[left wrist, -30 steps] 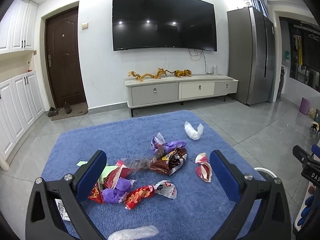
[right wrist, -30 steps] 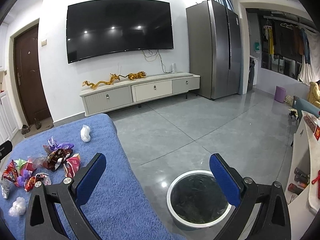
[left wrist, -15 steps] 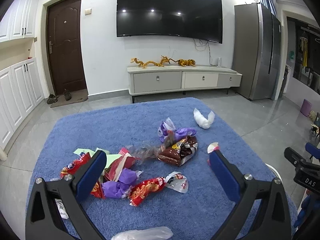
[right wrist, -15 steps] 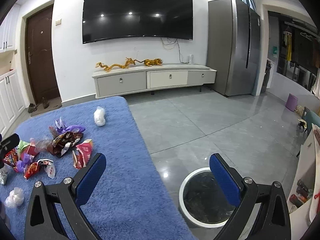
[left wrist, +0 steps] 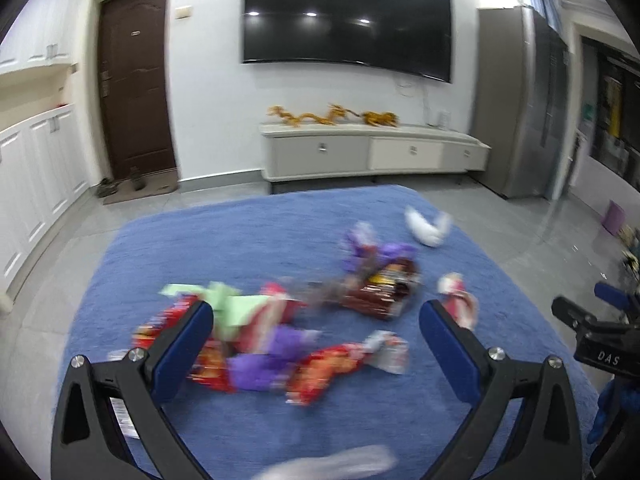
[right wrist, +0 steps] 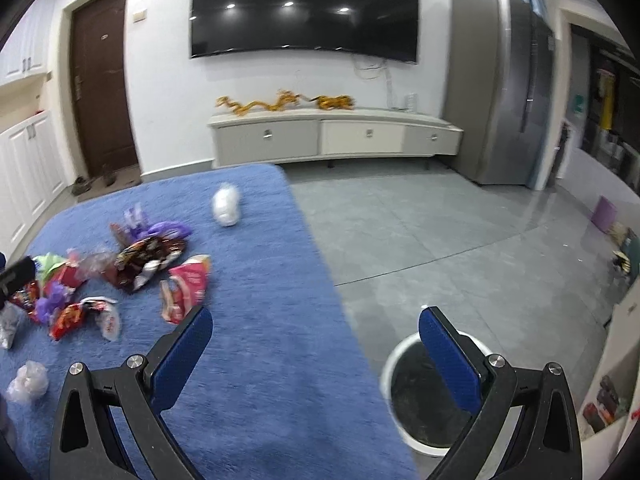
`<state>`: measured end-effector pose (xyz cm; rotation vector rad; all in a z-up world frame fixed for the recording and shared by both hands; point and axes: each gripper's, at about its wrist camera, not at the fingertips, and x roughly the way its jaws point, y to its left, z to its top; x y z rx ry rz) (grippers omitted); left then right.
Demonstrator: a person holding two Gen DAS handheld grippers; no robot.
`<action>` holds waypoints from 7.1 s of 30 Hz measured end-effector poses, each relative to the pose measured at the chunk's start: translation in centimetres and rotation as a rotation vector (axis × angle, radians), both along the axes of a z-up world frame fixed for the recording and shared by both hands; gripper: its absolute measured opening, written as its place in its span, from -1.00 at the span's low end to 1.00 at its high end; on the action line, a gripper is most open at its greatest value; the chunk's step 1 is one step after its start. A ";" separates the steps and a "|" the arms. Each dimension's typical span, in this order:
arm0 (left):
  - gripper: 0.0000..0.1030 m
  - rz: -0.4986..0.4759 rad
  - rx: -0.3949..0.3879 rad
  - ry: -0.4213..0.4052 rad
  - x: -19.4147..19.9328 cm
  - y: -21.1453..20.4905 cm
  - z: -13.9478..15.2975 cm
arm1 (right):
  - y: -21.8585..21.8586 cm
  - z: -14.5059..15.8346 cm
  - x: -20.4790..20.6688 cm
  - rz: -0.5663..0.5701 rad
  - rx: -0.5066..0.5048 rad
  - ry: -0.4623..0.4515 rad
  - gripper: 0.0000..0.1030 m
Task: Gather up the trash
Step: 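Grasp the white printed bag with left tool while right tool grasps pink wrapper, then carry both items over the bin and open both tools to drop them, then grasp the clear plastic bag with left tool while right tool grasps red wrapper, then carry both items over the bin and open both tools to release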
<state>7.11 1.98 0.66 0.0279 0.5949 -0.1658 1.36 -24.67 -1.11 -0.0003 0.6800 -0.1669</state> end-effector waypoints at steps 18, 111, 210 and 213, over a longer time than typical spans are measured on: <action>0.91 0.197 -0.078 0.179 0.2 13.7 -5.2 | 5.1 -5.9 10.4 0.233 0.208 0.199 -0.21; 0.22 -0.299 -0.096 0.271 -3.7 4.1 -5.0 | 6.0 -0.1 2.2 0.419 0.203 0.140 -0.02; 0.23 -0.744 -0.014 0.430 2.3 -42.6 -6.3 | -30.8 -13.4 -7.7 -0.294 0.382 0.176 -0.37; 0.23 -0.716 -0.041 0.338 1.6 -40.7 -4.1 | -29.9 -11.1 -8.0 -0.287 0.347 0.136 -0.37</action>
